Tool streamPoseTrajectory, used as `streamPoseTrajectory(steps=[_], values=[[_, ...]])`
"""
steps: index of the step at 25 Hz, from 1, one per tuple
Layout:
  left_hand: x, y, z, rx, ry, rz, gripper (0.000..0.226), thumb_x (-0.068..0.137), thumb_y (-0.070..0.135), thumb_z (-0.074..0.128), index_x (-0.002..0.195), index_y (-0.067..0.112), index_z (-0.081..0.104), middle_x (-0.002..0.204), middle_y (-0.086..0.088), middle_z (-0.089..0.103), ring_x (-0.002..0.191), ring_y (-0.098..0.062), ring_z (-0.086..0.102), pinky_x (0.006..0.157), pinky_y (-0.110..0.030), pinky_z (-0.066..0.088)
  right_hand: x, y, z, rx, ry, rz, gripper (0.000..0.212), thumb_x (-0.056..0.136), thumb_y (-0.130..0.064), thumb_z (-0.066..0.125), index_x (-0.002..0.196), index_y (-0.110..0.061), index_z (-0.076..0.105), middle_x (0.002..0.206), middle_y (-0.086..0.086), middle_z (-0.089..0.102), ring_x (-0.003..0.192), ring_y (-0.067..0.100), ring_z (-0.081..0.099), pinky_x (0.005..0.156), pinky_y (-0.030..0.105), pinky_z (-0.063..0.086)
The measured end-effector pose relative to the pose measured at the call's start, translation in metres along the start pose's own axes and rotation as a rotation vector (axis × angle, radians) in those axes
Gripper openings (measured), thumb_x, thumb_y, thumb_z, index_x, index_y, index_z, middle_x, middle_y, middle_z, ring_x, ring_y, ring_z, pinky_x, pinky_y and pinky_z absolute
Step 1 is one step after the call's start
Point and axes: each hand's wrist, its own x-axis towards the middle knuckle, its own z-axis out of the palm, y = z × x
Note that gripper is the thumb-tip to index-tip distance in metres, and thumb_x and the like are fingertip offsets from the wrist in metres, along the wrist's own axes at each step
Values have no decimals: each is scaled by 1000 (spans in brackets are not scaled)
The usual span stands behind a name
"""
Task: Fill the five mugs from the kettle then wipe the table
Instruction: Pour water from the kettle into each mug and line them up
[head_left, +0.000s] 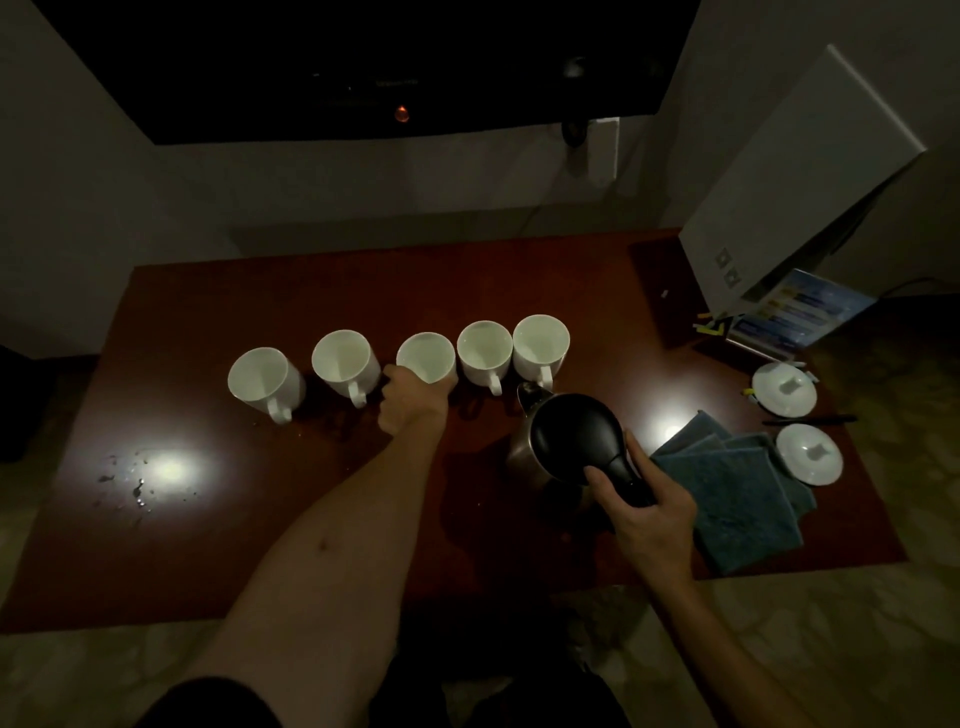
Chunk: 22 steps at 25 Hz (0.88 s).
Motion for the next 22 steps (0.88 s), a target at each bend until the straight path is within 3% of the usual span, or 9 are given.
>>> streamPoseTrajectory(steps=[2, 5, 8, 10, 14, 16, 20, 22], values=[[1, 2, 1, 8, 0, 3, 87, 77, 54, 77, 137, 4, 38, 135, -20, 54, 121, -41, 55, 91, -48, 47, 0, -1, 1, 1, 8, -1, 93, 68, -69, 76, 142, -15, 59, 124, -13, 67, 108, -13, 64, 95, 10, 51], [3, 1, 1, 20, 2, 13, 86, 78, 53, 77, 137, 3, 38, 134, -20, 55, 121, -41, 56, 90, -47, 47, -1, -7, 1, 4, 13, -15, 104, 65, -85, 69, 141, -14, 59, 119, -20, 67, 106, -12, 66, 94, 10, 52], [4, 0, 3, 23, 0, 17, 89, 78, 55, 76, 138, 4, 36, 134, -20, 54, 121, -41, 56, 91, -48, 47, -1, -7, 1, 13, 15, -18, 100, 67, -77, 74, 141, -11, 60, 124, -7, 70, 108, -7, 66, 94, 9, 51], [5, 0, 2, 29, 5, 23, 89, 77, 55, 76, 139, 4, 37, 134, -20, 54, 121, -41, 56, 91, -48, 47, -1, -9, 1, 28, 5, -10, 99, 67, -75, 76, 140, -11, 60, 124, -7, 70, 107, -10, 66, 93, 7, 50], [8, -2, -2, 53, -17, 65, 87, 79, 54, 75, 138, 3, 37, 134, -20, 54, 122, -40, 56, 91, -47, 47, -1, -8, 2, 5, 0, -7, 89, 70, -58, 85, 141, -11, 61, 120, -2, 72, 107, 1, 68, 90, 7, 51], [7, -2, -6, 57, -38, 75, 87, 78, 57, 75, 138, 4, 39, 135, -20, 54, 122, -39, 55, 90, -47, 47, -1, -7, 2, -6, 2, -1, 84, 71, -55, 80, 141, -12, 61, 116, -5, 72, 103, -2, 70, 89, 10, 53], [-1, -11, -15, -16, -26, 101, 90, 72, 66, 74, 134, 9, 43, 132, -13, 57, 121, -35, 56, 88, -45, 48, -2, -7, 2, -42, -10, 21, 67, 80, -19, 85, 142, -11, 59, 111, -2, 72, 93, -14, 67, 82, 4, 51], [-4, -23, -20, -67, 43, 136, 90, 74, 65, 72, 139, 12, 41, 133, -11, 58, 123, -33, 56, 88, -47, 49, -2, -7, 1, -49, -29, 26, 66, 81, -12, 83, 142, -9, 58, 107, -2, 71, 89, -16, 66, 78, 3, 51]])
